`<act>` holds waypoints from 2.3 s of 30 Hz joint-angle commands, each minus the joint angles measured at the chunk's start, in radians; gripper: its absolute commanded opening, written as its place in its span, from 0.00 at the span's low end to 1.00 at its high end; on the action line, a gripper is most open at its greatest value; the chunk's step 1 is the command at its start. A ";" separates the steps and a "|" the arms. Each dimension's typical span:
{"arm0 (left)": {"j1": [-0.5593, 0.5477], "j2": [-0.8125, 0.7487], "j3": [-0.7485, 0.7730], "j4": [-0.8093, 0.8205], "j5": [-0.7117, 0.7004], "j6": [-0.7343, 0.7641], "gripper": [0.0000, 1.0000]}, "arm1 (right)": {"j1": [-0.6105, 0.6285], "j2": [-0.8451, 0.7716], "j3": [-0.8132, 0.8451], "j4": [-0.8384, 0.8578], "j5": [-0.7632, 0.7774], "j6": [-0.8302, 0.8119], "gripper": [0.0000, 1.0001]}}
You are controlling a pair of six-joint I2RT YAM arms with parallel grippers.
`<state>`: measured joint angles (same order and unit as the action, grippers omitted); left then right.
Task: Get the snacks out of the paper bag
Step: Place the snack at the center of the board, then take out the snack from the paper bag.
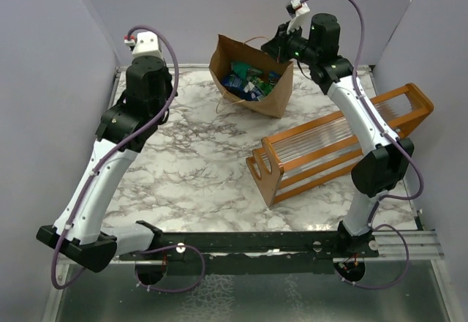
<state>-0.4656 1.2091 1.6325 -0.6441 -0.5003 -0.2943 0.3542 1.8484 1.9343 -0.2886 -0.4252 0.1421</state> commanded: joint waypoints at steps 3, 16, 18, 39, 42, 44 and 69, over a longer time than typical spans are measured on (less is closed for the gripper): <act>0.094 0.043 -0.167 -0.030 -0.005 0.009 0.00 | 0.000 -0.059 -0.006 -0.008 0.063 -0.054 0.03; 0.576 0.362 -0.224 0.194 0.668 -0.247 0.00 | -0.001 -0.054 -0.001 0.021 -0.020 -0.015 0.03; 0.617 0.431 -0.216 0.254 0.760 -0.315 0.00 | 0.000 -0.055 -0.004 0.022 -0.028 -0.012 0.03; 0.708 0.749 -0.105 0.224 0.623 -0.154 0.47 | 0.049 -0.103 -0.183 0.196 -0.362 0.111 0.01; 0.708 0.629 -0.168 0.245 0.619 -0.159 0.59 | 0.086 -0.110 -0.202 0.184 -0.335 0.075 0.01; 0.708 0.532 -0.224 0.266 0.680 -0.182 0.64 | 0.115 -0.109 -0.204 0.174 -0.316 0.054 0.01; -0.017 -0.298 -0.821 0.693 0.589 -0.426 0.62 | 0.203 -0.077 -0.149 0.158 -0.127 0.070 0.01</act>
<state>-0.3672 0.9089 0.8230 -0.1204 0.2070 -0.6968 0.5571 1.7748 1.7573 -0.1417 -0.6064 0.1879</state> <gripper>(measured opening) 0.658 0.021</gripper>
